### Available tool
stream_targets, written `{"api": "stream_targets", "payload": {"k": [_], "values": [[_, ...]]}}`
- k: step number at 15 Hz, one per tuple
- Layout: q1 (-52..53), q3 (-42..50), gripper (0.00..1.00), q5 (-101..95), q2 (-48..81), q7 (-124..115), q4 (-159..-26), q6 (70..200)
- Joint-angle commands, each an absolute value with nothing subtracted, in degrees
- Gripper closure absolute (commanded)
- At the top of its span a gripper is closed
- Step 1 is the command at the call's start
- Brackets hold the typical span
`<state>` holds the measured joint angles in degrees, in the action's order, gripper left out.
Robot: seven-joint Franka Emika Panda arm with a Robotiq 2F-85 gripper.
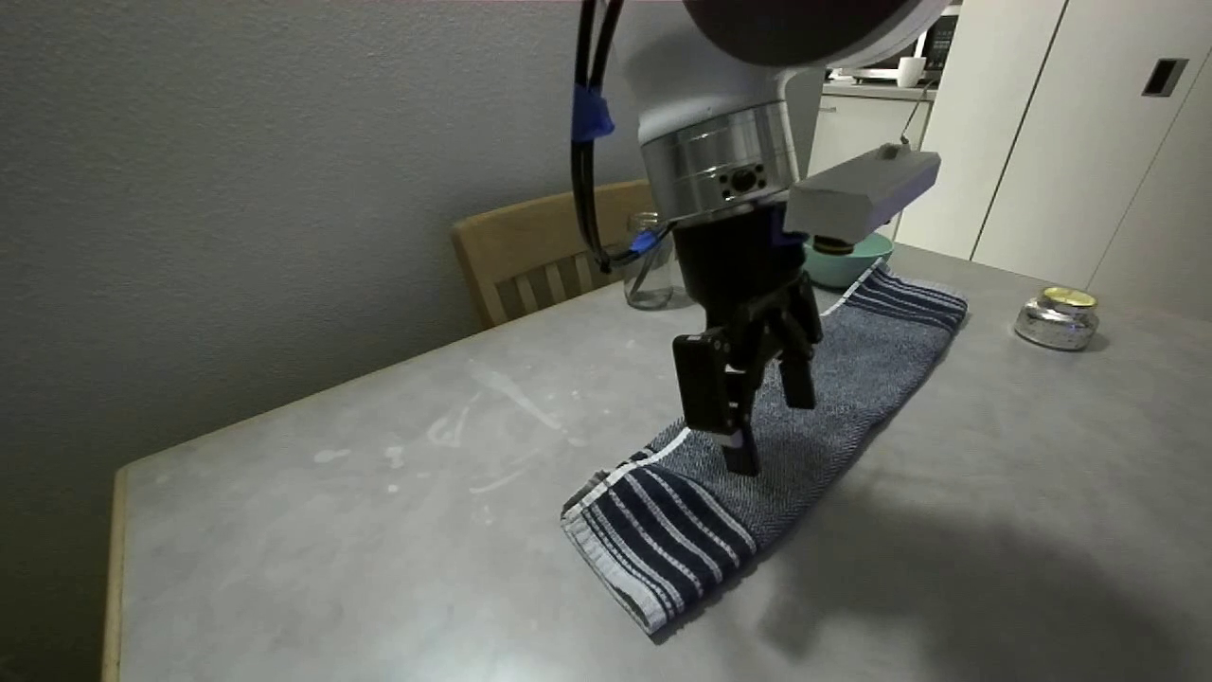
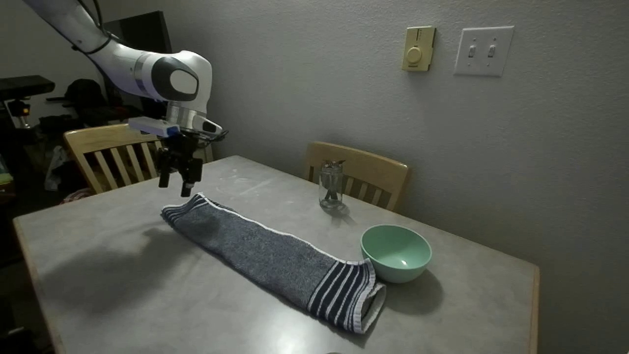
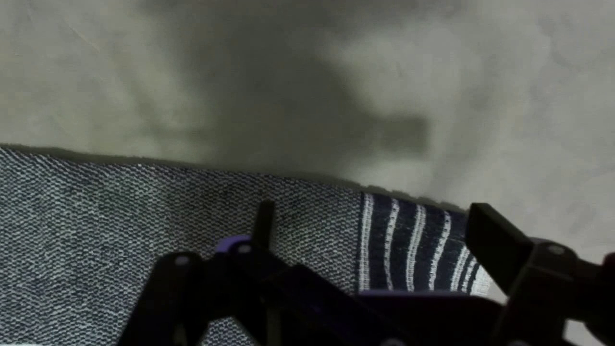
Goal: Fold the towel in half from left to right
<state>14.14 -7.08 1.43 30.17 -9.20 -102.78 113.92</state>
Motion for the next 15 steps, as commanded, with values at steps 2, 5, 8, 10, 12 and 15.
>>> {"api": "stream_targets", "payload": {"k": [2, 5, 8, 10, 12, 15], "values": [[16.64, -5.92, 0.0, -2.32, 33.9, -14.39, -100.35, 121.67], [17.7, -5.25, 0.0, -4.31, 35.53, -16.45, -99.55, 124.96], [17.26, -5.96, 0.0, -3.3, 35.15, -15.73, -100.05, 124.01], [17.25, -5.87, 0.0, -3.33, 35.25, -15.75, -99.83, 124.05], [17.78, -5.89, 0.0, -3.68, 36.04, -16.04, -98.76, 123.38], [18.89, -5.96, 0.0, -4.27, 38.13, -16.07, -96.35, 122.09]]}}
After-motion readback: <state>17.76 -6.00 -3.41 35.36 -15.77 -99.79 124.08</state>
